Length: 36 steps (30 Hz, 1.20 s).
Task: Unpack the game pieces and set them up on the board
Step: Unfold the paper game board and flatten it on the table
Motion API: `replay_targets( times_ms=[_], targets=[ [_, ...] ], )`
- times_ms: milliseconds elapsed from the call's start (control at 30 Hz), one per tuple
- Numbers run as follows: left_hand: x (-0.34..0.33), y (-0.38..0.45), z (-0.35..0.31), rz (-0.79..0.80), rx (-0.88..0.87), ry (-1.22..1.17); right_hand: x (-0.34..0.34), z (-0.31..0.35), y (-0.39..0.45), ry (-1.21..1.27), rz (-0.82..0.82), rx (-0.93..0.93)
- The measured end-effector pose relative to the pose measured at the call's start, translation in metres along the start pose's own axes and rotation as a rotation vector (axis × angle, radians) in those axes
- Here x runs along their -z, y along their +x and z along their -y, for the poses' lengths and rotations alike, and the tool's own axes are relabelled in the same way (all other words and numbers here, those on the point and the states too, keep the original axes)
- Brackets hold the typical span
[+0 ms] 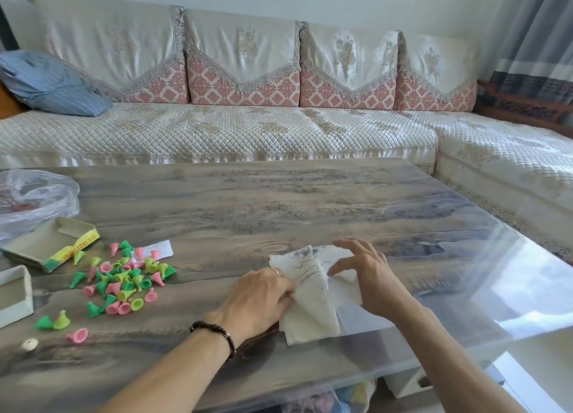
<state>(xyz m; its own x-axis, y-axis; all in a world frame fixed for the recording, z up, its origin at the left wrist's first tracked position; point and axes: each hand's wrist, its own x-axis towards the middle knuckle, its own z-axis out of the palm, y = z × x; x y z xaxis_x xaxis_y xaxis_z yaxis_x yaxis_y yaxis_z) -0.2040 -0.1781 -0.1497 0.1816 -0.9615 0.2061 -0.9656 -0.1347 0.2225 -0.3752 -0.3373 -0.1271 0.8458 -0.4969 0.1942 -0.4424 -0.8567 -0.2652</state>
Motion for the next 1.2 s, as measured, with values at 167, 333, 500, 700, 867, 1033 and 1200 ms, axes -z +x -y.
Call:
replay_targets(
  times_ms=[167, 333, 500, 700, 867, 1033, 1200],
  targets=[
    [0.01, -0.006, 0.014, -0.085, 0.095, -0.012, 0.023, 0.01, 0.019, 0.578, -0.067, -0.291],
    [0.03, -0.017, 0.042, -0.081, 0.395, -0.055, 0.04, 0.016, 0.039, 0.773, -0.279, -0.572],
    [0.059, -0.018, 0.036, -0.184, 0.363, -0.513, 0.051, 0.03, 0.057, 0.423, -0.468, -0.532],
    [0.084, 0.002, -0.015, -0.046, 0.199, -0.494, 0.064, 0.056, 0.068, 0.141, -0.579, -0.364],
    [0.073, 0.007, -0.026, -0.072, 0.182, -0.349, 0.074, 0.06, 0.068, 0.086, -0.616, -0.346],
    [0.072, 0.0, -0.024, -0.063, 0.072, -0.178, 0.08, 0.056, 0.071, 0.143, -0.617, -0.42],
    [0.073, 0.002, -0.008, -0.246, 0.303, -0.471, 0.081, 0.048, 0.066, 0.224, -0.537, -0.538]
  ],
)
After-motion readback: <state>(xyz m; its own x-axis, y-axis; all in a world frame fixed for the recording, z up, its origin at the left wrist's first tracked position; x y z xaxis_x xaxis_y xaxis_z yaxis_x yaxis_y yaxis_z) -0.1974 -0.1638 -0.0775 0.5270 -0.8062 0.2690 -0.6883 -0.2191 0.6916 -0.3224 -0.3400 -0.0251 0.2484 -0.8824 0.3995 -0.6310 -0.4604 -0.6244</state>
